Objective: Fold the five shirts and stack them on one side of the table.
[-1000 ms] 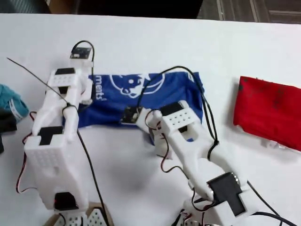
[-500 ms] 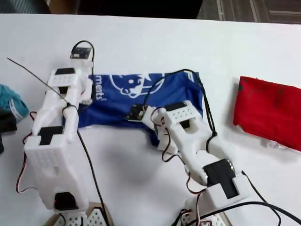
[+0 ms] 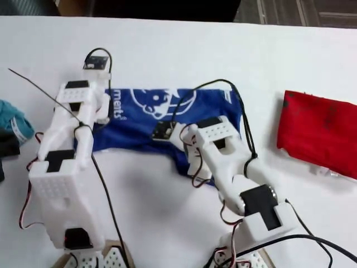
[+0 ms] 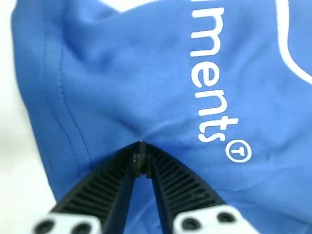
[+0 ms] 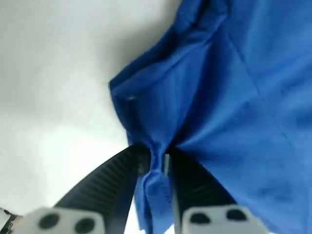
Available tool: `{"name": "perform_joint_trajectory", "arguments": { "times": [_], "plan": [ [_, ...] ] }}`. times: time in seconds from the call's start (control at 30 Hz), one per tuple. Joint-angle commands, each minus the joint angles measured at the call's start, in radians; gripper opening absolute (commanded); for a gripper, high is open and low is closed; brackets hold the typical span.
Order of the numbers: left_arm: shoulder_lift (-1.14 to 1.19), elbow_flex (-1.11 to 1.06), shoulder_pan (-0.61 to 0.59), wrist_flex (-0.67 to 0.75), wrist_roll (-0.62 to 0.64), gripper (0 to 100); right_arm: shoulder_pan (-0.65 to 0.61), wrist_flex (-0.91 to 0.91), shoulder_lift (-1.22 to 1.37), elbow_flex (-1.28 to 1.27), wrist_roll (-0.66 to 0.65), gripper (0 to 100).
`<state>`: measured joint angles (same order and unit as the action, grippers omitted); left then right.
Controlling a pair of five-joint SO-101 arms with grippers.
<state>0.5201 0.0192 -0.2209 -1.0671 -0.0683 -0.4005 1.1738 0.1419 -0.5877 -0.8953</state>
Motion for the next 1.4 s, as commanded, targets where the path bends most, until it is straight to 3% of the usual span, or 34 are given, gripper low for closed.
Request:
{"name": "perform_joint_trajectory", "arguments": {
  "times": [0.0, 0.2, 0.63, 1.0, 1.37],
  "plan": [
    [-0.011, -0.001, -0.043, 0.018, 0.003, 3, 0.005, 0.002, 0.025, -0.002, -0.012, 2.1],
    [-0.011, -0.001, -0.043, 0.018, 0.003, 3, 0.008, 0.044, 0.022, 0.08, -0.015, 2.0],
    [-0.011, -0.001, -0.043, 0.018, 0.003, 3, 0.01, 0.318, 0.058, 0.54, -0.11, 2.0],
    [-0.011, -0.002, -0.043, 0.018, 0.003, 3, 0.111, 0.443, 0.397, 1.115, -0.135, 2.0],
    [-0.011, -0.001, -0.043, 0.018, 0.003, 3, 0.128, 0.503, 0.799, 1.654, -0.183, 2.0]
  ]
}}
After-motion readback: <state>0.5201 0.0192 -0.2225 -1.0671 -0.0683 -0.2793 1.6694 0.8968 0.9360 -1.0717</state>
